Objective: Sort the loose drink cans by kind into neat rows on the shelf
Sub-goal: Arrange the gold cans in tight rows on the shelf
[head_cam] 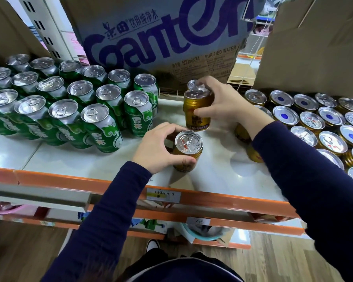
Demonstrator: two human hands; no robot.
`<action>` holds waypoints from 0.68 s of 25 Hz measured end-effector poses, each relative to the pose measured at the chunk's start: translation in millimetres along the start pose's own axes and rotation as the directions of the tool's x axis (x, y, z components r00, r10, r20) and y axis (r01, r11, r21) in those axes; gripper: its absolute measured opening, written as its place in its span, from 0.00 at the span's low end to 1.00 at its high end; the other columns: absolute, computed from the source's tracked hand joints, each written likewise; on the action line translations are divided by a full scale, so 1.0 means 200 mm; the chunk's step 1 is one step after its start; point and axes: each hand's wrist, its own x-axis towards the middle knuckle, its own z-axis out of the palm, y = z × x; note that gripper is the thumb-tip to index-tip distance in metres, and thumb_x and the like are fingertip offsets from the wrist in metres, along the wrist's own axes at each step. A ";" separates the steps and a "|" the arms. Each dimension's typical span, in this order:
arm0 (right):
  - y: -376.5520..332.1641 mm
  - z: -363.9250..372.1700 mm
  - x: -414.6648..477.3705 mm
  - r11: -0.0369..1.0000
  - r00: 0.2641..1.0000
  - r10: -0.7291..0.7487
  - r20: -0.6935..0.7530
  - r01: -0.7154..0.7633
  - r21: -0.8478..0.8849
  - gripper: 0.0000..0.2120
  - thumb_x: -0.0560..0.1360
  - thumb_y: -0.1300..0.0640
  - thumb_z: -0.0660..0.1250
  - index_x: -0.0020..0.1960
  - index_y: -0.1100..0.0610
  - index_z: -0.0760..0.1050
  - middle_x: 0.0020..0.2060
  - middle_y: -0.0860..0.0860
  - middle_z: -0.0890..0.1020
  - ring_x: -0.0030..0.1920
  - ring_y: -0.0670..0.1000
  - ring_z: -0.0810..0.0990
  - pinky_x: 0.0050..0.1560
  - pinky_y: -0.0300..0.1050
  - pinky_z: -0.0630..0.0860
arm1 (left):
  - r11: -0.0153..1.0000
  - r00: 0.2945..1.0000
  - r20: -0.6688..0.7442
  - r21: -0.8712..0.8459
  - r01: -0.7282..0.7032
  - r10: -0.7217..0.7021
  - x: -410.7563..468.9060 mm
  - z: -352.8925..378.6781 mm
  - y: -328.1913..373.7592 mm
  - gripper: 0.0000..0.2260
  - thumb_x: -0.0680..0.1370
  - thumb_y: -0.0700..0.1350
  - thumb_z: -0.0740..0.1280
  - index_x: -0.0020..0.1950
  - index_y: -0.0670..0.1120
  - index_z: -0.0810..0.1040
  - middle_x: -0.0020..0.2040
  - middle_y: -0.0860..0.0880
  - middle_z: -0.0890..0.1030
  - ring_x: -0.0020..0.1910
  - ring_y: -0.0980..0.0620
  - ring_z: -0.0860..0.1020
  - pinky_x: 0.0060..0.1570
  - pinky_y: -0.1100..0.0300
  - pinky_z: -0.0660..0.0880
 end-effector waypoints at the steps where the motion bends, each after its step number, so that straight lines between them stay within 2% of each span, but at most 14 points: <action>1: 0.01 -0.01 0.00 0.999 0.999 0.014 0.050 -0.012 -0.041 0.36 0.66 0.53 0.75 0.70 0.52 0.65 0.61 0.52 0.76 0.57 0.51 0.75 0.51 0.41 0.72 | 1.000 1.000 0.002 -0.001 0.001 -0.001 0.00 0.00 0.00 0.27 0.59 0.53 0.82 0.55 0.54 0.79 0.50 0.57 0.78 0.49 0.64 0.75 0.45 0.77 0.68; 4: 0.04 -0.01 0.00 0.982 0.982 0.040 0.184 -0.005 -0.191 0.36 0.67 0.55 0.74 0.72 0.54 0.65 0.63 0.54 0.75 0.60 0.53 0.74 0.55 0.42 0.72 | 1.000 1.000 0.009 0.002 0.008 -0.008 0.00 0.00 0.00 0.28 0.59 0.54 0.82 0.56 0.53 0.80 0.50 0.57 0.78 0.49 0.62 0.76 0.47 0.73 0.70; 8: 0.05 -0.02 0.01 0.985 0.995 -0.024 0.096 0.040 -0.170 0.28 0.70 0.46 0.73 0.67 0.54 0.72 0.61 0.54 0.76 0.59 0.52 0.73 0.52 0.41 0.68 | 1.000 1.000 0.011 0.002 0.012 -0.012 0.00 0.00 -0.01 0.28 0.59 0.54 0.82 0.56 0.53 0.80 0.50 0.56 0.78 0.48 0.61 0.76 0.47 0.71 0.71; 11: 0.04 -0.02 0.03 0.980 0.997 -0.035 0.070 0.048 -0.192 0.29 0.68 0.44 0.74 0.65 0.55 0.73 0.59 0.53 0.78 0.53 0.48 0.73 0.49 0.41 0.70 | 1.000 1.000 0.008 -0.005 0.011 -0.010 0.00 0.00 -0.01 0.28 0.58 0.54 0.82 0.55 0.53 0.80 0.50 0.56 0.78 0.48 0.62 0.76 0.46 0.75 0.69; 15: 0.03 -0.01 0.05 0.970 0.990 -0.059 0.131 0.088 -0.226 0.29 0.66 0.39 0.74 0.61 0.53 0.75 0.54 0.51 0.79 0.51 0.49 0.75 0.47 0.42 0.73 | 1.000 1.000 0.011 0.003 0.011 -0.011 0.01 0.00 -0.01 0.28 0.58 0.54 0.82 0.56 0.53 0.79 0.50 0.56 0.79 0.48 0.62 0.76 0.46 0.76 0.68; 17: 0.03 -0.03 0.09 0.972 0.998 -0.040 0.053 0.051 -0.229 0.27 0.68 0.34 0.69 0.57 0.52 0.76 0.50 0.50 0.78 0.49 0.50 0.76 0.41 0.41 0.73 | 1.000 1.000 0.011 -0.005 0.015 -0.015 0.01 0.00 -0.01 0.28 0.58 0.54 0.82 0.56 0.54 0.79 0.50 0.56 0.78 0.48 0.61 0.76 0.46 0.75 0.70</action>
